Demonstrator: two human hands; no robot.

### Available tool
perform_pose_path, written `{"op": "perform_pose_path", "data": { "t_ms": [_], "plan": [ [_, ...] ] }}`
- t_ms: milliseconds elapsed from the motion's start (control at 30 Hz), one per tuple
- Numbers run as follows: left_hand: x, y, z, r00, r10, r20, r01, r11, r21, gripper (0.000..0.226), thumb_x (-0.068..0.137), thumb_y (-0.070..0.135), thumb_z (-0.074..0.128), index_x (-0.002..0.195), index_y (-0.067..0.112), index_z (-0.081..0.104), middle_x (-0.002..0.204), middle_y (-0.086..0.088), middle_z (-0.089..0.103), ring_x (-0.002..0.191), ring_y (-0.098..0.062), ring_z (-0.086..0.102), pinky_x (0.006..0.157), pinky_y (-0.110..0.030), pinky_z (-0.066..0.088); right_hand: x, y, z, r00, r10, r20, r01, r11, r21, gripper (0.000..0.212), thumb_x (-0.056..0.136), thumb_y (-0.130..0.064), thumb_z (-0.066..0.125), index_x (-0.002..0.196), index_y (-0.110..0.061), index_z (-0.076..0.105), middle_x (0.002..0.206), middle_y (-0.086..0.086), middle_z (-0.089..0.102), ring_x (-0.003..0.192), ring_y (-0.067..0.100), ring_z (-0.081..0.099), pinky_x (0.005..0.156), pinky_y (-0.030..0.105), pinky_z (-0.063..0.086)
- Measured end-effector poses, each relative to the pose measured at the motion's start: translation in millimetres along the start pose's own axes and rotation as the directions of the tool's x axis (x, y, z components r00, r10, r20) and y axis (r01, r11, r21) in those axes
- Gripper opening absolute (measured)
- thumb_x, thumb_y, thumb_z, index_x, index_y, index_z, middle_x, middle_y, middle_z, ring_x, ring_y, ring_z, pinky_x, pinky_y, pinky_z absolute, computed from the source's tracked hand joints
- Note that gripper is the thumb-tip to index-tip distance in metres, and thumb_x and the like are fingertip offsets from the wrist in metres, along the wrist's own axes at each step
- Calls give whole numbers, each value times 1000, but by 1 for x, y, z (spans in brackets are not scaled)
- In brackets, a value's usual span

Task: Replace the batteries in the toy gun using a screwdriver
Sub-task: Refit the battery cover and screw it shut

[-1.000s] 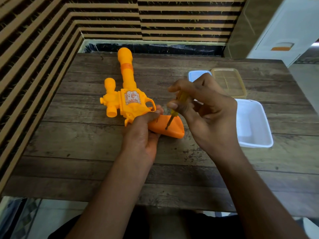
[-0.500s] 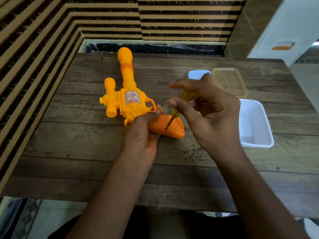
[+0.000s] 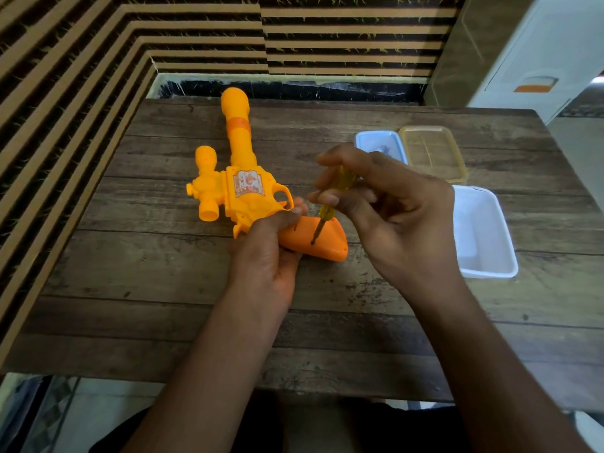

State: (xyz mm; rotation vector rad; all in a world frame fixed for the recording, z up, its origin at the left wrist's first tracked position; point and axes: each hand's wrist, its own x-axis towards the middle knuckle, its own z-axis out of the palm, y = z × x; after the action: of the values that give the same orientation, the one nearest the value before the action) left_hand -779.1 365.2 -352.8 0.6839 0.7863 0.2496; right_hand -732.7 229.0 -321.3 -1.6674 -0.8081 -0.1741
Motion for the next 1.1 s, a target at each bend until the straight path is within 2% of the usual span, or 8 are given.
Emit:
{"op": "perform_pose_path", "data": {
  "t_ms": [100, 200, 333, 600, 667, 800, 967, 1100],
  "plan": [
    [-1, 0, 0, 1000, -13, -6, 13, 1000, -2, 36, 88, -8, 68, 120, 8, 70, 90, -4, 79, 86, -15, 76, 58, -27, 63, 1, -1, 0, 997, -47, -67, 41, 995, -95, 27, 89, -15, 83, 115, -9, 76, 80, 11, 66, 69, 29, 65, 64, 42, 54],
    [0, -1, -1, 1000, -8, -14, 9, 1000, 11, 32, 87, -6, 71, 114, 12, 72, 91, -4, 80, 92, -18, 77, 66, -31, 66, 0, 0, 0, 996, -56, -73, 47, 992, -119, 23, 94, -13, 78, 115, -5, 75, 89, 9, 68, 77, 20, 66, 68, 30, 51],
    [2, -1, -1, 1000, -11, -5, 11, 1000, 3, 32, 86, -6, 71, 110, 14, 73, 98, -5, 82, 103, -21, 77, 68, -32, 65, 0, -2, 1, 1000, -24, 0, 24, 999, 47, 25, 97, 11, 65, 119, 3, 71, 109, 12, 74, 103, 25, 75, 86, 46, 59],
    [0, -2, -2, 999, -7, 46, 8, 1000, -22, 35, 89, -8, 66, 118, 10, 70, 94, -4, 78, 93, -17, 74, 73, -31, 65, 0, -3, 3, 994, -53, -97, 44, 995, -93, 32, 89, -14, 82, 120, -9, 75, 85, 14, 61, 74, 21, 62, 64, 35, 51],
    [0, -1, -1, 999, -1, 44, 1, 1000, -11, 36, 89, -7, 67, 120, 10, 71, 92, -3, 79, 93, -16, 75, 72, -30, 65, 0, -2, 1, 996, -59, -69, 55, 997, -54, 29, 96, -12, 75, 123, -6, 73, 93, 13, 67, 83, 20, 67, 71, 33, 54],
    [1, -1, 0, 1000, -15, 27, 16, 1000, -25, 45, 88, -6, 69, 130, 8, 70, 114, -9, 80, 111, -24, 76, 71, -32, 66, -1, -1, 3, 999, 4, 49, -12, 988, 154, 36, 99, 8, 60, 132, -4, 65, 122, 11, 74, 113, 29, 73, 96, 53, 58],
    [0, -2, 0, 999, -18, 37, 18, 1000, 2, 28, 91, -5, 67, 111, 13, 71, 101, -6, 79, 103, -22, 74, 73, -34, 66, 1, -3, 4, 999, 45, 11, -46, 990, 131, 34, 93, 8, 70, 121, -11, 72, 101, 3, 76, 94, 19, 76, 82, 47, 62],
    [-2, -1, 1, 999, -24, 33, 25, 1000, -9, 29, 90, -6, 66, 113, 12, 72, 105, -8, 79, 105, -22, 74, 72, -34, 66, 2, -3, 7, 998, 2, -59, -2, 1000, -4, 23, 89, -8, 80, 112, -12, 77, 79, 8, 59, 72, 20, 58, 65, 34, 47]
  ]
}}
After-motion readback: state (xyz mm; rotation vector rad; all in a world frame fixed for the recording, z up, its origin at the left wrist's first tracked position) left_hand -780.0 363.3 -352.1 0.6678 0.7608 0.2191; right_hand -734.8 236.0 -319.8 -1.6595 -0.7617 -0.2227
